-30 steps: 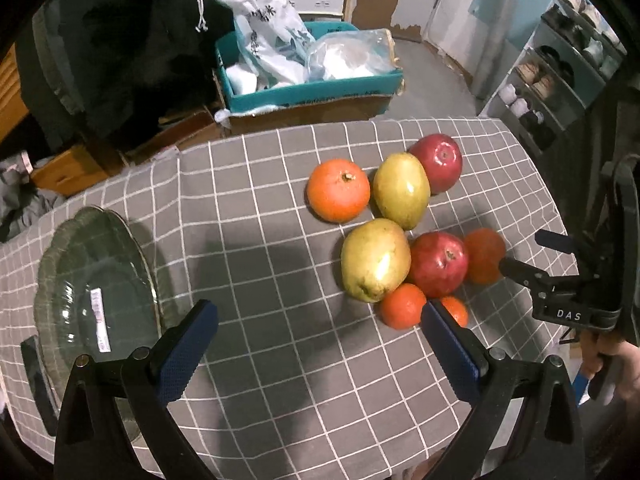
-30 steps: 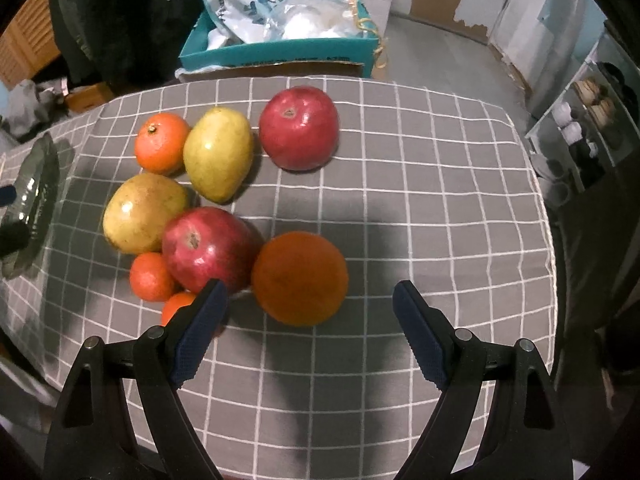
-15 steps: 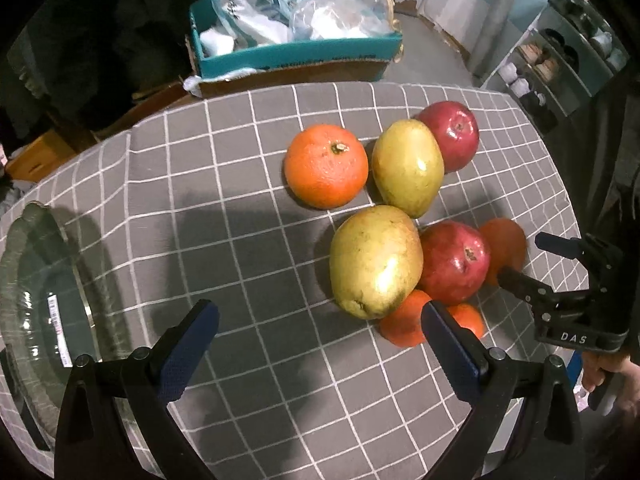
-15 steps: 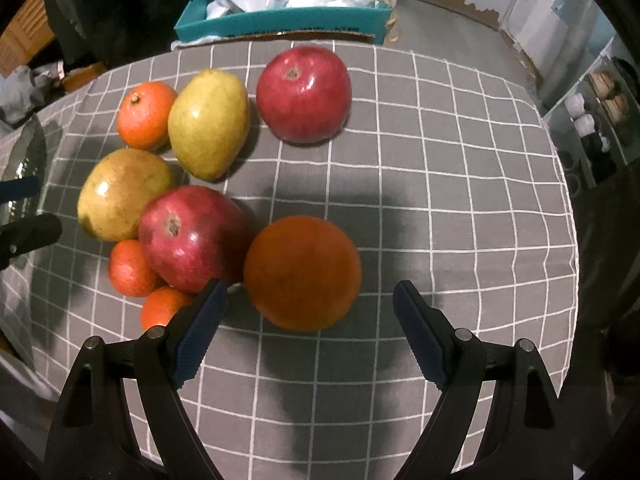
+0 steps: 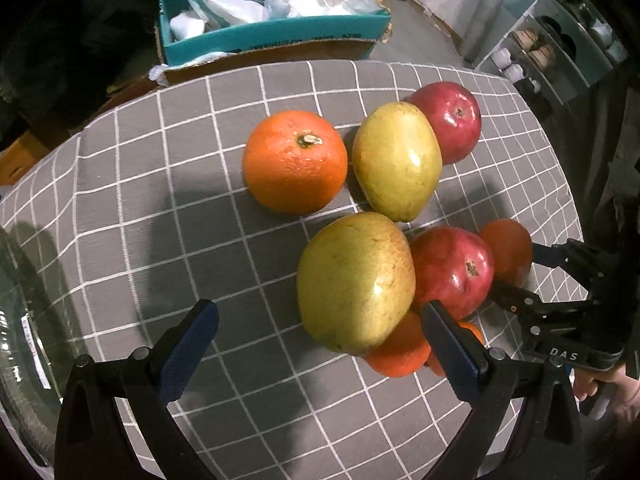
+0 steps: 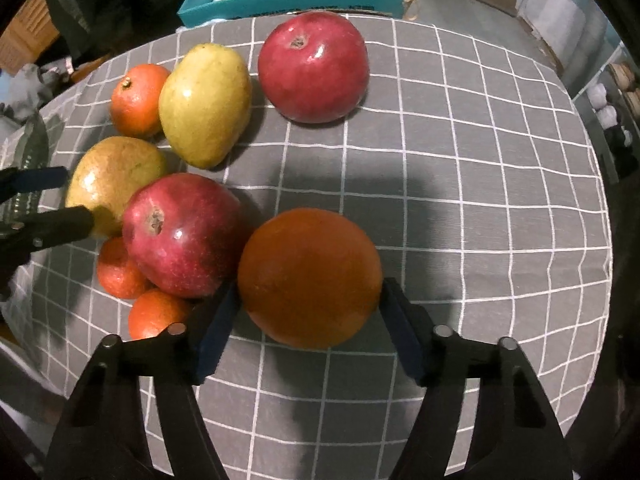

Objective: Organize fruits
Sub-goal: 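Close left gripper on the green mango while right gripper closes on the large orange, then lift the mango with left tool while right tool carries the orange over the glass bowl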

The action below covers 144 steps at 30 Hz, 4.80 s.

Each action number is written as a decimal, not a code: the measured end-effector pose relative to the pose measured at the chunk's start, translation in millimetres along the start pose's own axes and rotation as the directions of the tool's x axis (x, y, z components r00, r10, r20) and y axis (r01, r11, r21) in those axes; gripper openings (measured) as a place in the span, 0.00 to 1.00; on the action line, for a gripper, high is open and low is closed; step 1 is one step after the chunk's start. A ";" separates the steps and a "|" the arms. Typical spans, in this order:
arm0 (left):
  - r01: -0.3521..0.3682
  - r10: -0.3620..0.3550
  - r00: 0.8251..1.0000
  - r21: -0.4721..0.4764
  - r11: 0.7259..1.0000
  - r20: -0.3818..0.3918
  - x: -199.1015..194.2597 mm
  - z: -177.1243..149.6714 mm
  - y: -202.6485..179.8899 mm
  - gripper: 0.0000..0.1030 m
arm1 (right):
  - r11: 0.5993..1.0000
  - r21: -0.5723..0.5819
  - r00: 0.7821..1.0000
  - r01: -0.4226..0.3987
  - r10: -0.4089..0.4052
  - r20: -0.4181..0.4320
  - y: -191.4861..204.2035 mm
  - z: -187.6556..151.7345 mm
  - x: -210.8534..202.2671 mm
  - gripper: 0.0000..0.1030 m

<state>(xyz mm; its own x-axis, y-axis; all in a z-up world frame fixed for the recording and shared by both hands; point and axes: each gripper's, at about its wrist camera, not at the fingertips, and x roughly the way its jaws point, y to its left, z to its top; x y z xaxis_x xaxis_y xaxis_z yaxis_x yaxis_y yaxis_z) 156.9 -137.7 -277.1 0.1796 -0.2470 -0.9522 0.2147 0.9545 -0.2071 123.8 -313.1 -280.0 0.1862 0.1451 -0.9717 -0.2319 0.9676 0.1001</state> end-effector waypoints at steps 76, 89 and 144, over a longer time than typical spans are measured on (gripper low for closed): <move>-0.097 0.109 0.889 -0.051 0.994 0.444 -194.1 -62.4 38.6 0.64 | 0.999 -0.046 0.841 0.022 0.006 0.542 93.3 8.5 -196.5 0.63; -0.132 0.190 0.856 -0.151 0.980 0.481 -222.4 -85.0 83.9 0.64 | 0.991 -0.135 0.829 -0.013 0.086 0.552 147.8 24.3 -205.1 0.63; -0.163 0.278 0.944 -0.480 0.862 0.177 -117.9 -126.0 274.7 0.64 | 0.921 -0.352 0.959 -0.166 0.234 0.161 339.6 92.2 -19.2 0.63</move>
<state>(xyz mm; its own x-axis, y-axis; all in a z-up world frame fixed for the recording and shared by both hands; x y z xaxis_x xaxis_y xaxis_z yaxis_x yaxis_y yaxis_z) 73.8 174.7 -250.0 0.3995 0.0024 -0.9167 -0.3055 0.9432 -0.1307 129.5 31.7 -207.6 0.2779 0.3991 -0.8738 -0.5809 0.7943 0.1780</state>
